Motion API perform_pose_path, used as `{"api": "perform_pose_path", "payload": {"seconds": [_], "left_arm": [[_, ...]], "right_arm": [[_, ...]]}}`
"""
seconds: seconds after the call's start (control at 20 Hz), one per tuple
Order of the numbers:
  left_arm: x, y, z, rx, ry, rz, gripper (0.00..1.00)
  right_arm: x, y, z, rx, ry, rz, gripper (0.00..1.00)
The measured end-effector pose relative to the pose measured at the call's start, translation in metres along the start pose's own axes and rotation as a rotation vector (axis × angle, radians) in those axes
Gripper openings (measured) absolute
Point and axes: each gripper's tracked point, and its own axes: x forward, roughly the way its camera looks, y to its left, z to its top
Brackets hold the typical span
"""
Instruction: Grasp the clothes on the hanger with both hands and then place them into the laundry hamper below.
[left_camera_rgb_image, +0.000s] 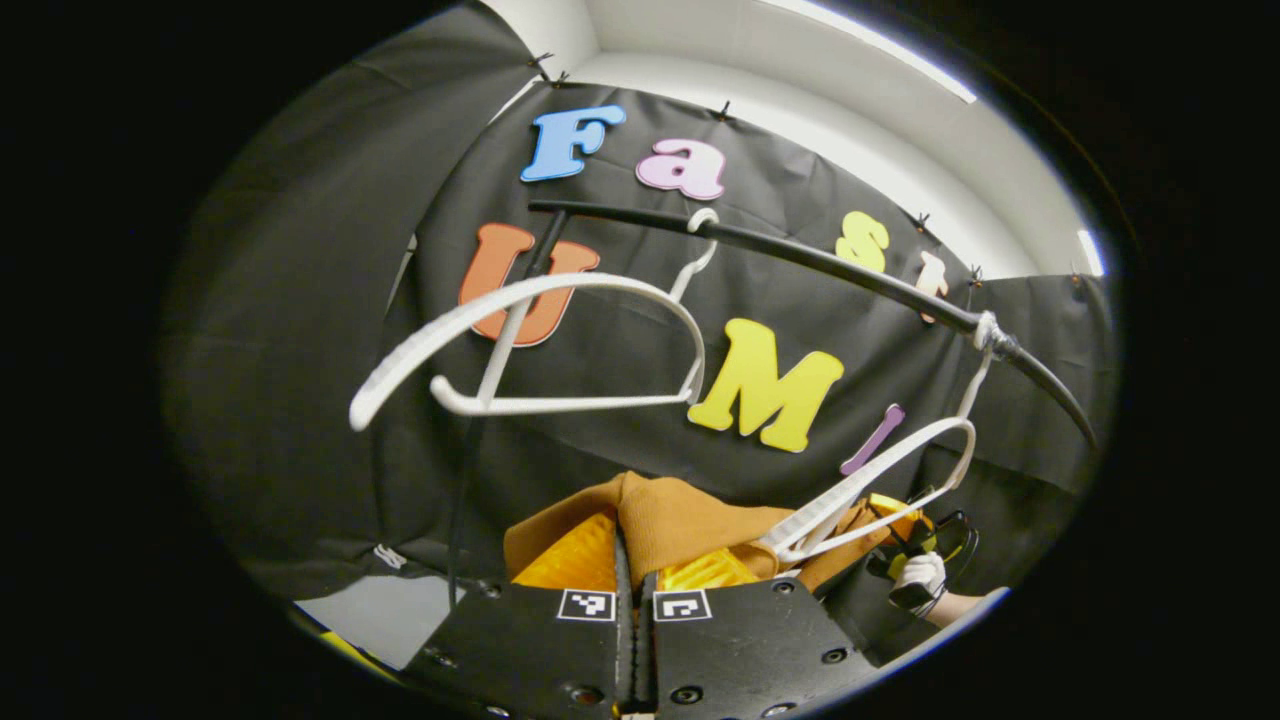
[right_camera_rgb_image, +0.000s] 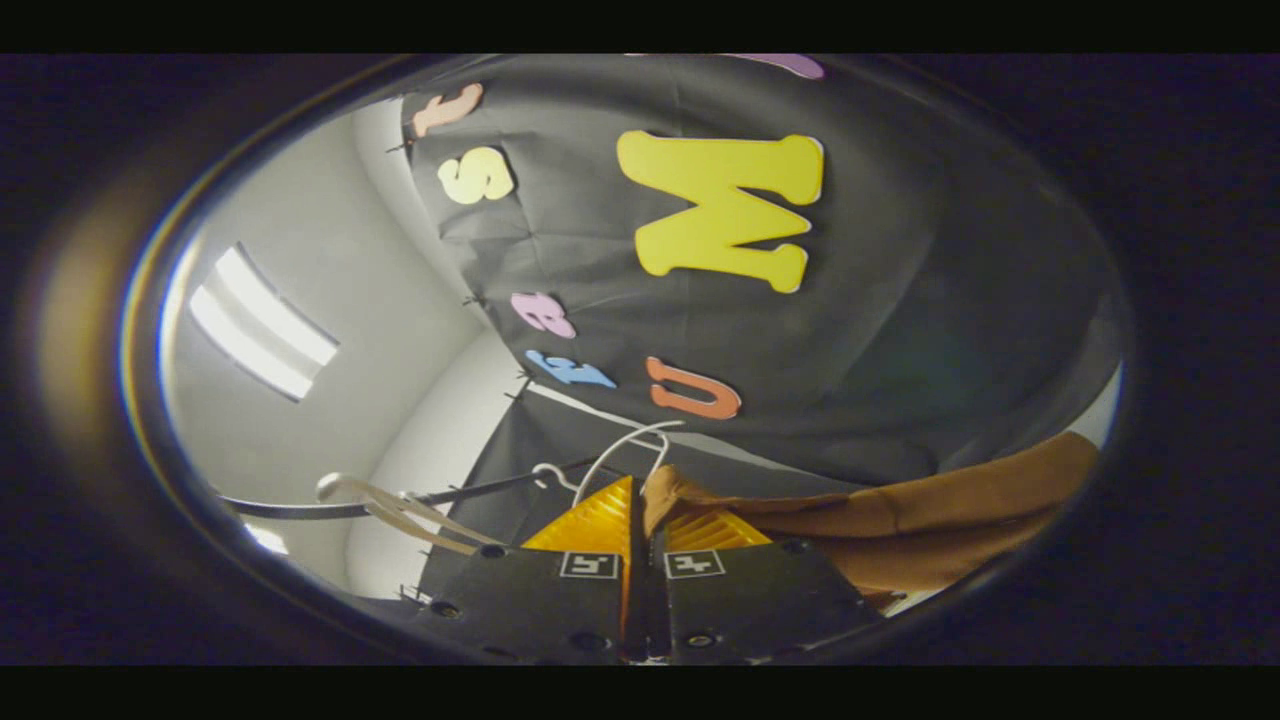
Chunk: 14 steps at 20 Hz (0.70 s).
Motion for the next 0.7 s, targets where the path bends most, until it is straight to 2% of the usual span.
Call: {"api": "perform_pose_path", "payload": {"seconds": [0.05, 0.2, 0.25, 0.3, 0.35, 0.45, 0.5, 0.55, 0.6, 0.65, 0.7], "left_arm": [[-0.003, 0.005, -0.008, 0.012, 0.008, 0.021, 0.0], [-0.018, 0.016, -0.027, 0.026, 0.032, 0.071, 0.0], [-0.025, 0.017, -0.031, 0.044, 0.033, 0.088, 0.05], [-0.031, 0.015, -0.035, 0.055, 0.037, 0.094, 0.0], [-0.037, 0.014, -0.039, 0.065, 0.038, 0.095, 0.05], [-0.05, 0.009, -0.046, 0.084, 0.049, 0.095, 0.05], [-0.056, 0.002, -0.045, 0.097, 0.048, 0.085, 0.0], [-0.061, -0.005, -0.043, 0.106, 0.047, 0.074, 0.0], [-0.066, -0.014, -0.04, 0.112, 0.044, 0.056, 0.05], [-0.071, -0.024, -0.039, 0.122, 0.036, 0.04, 0.0], [-0.074, -0.034, -0.037, 0.129, 0.029, 0.022, 0.0]], "right_arm": [[-0.005, 0.0, -0.008, 0.008, 0.006, -0.001, 0.03], [-0.013, -0.001, -0.028, 0.025, 0.015, -0.009, 0.03], [-0.016, 0.0, -0.037, 0.011, 0.023, -0.017, 0.04], [-0.019, 0.002, -0.046, -0.009, 0.038, -0.023, 0.03], [-0.023, 0.005, -0.055, -0.022, 0.044, -0.028, 0.03], [-0.031, 0.016, -0.071, -0.034, 0.054, -0.031, 0.03], [-0.035, 0.022, -0.08, -0.052, 0.056, -0.035, 0.03], [-0.036, 0.031, -0.091, -0.062, 0.059, -0.031, 0.03], [-0.037, 0.044, -0.104, -0.075, 0.07, -0.019, 0.03], [-0.037, 0.056, -0.118, -0.089, 0.088, -0.005, 0.03], [-0.037, 0.068, -0.135, -0.098, 0.1, 0.007, 0.03]]}}
